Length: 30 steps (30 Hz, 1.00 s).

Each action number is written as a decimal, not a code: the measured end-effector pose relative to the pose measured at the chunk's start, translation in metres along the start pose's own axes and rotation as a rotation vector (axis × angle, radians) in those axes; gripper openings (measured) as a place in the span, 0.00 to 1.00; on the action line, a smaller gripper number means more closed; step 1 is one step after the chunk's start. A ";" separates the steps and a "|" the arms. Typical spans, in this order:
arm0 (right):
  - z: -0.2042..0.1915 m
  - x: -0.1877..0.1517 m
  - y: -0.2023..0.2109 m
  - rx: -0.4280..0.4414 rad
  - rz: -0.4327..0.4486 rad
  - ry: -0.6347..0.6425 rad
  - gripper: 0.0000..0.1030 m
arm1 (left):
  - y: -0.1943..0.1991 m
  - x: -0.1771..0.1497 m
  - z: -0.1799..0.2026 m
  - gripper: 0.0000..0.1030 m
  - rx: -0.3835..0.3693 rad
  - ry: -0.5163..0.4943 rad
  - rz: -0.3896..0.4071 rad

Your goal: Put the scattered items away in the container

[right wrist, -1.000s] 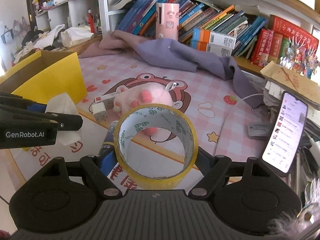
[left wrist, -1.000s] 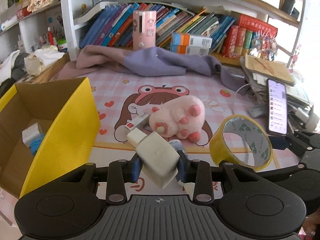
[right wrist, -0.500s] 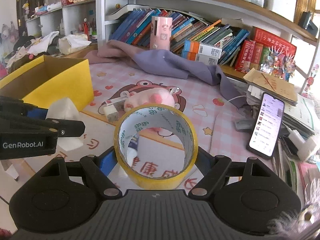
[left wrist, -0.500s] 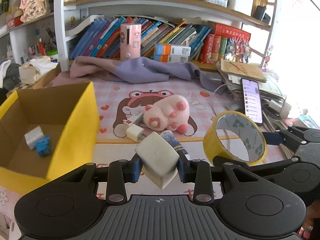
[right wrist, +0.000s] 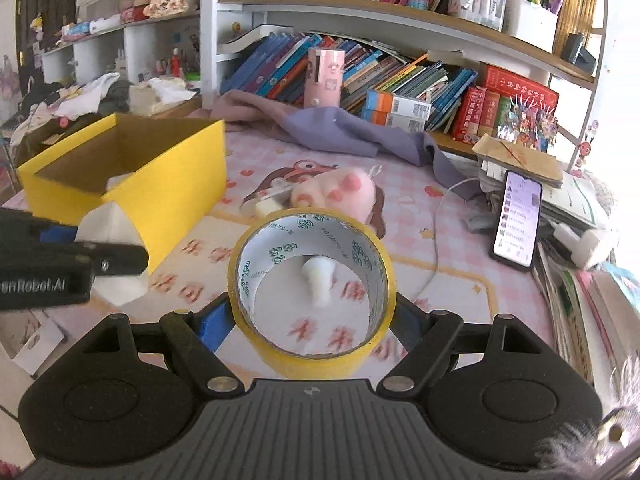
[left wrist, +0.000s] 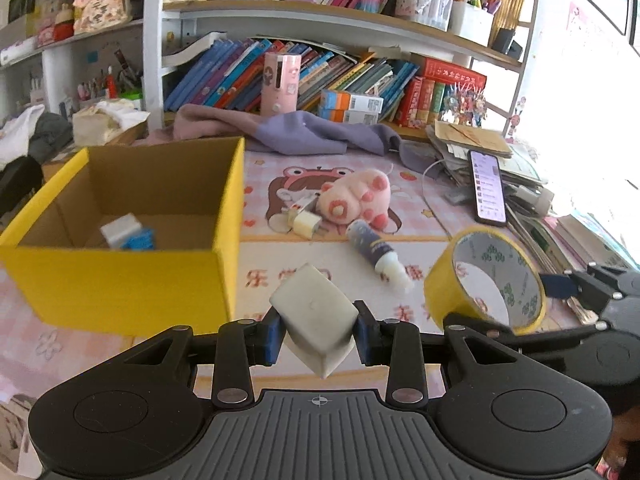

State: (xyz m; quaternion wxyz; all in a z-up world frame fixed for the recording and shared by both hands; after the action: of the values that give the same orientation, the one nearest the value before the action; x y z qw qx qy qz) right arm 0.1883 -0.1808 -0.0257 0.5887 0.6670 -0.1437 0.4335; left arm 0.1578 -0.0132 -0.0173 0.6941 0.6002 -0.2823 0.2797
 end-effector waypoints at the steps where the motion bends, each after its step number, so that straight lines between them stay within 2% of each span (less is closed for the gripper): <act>1: -0.006 -0.005 0.005 -0.003 0.001 -0.001 0.77 | 0.004 -0.004 -0.002 0.33 -0.004 -0.003 -0.001; 11: -0.052 -0.041 0.044 -0.050 -0.003 -0.040 0.77 | 0.037 -0.037 -0.022 0.33 -0.056 -0.032 -0.018; 20: -0.074 -0.046 0.062 -0.068 0.008 -0.028 0.77 | 0.053 -0.045 -0.036 0.33 -0.073 -0.017 0.004; 30: -0.097 -0.041 0.062 -0.033 0.008 0.024 0.77 | 0.065 -0.053 -0.058 0.33 -0.048 0.026 0.018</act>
State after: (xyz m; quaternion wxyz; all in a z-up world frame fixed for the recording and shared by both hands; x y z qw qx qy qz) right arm 0.0807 -0.1221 -0.0222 0.5997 0.6513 -0.1462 0.4413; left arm 0.0775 0.0500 -0.0190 0.7095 0.5771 -0.2854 0.2866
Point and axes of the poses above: each gripper's, at about its wrist camera, not at the fingertips, and y roughly against the way its jaws point, z to its right, x to its top, the point moved 3 cm from there along -y, roughly the way its jaws point, and after that the axes turned 3 degrees about -z, right-handed, at the moved point
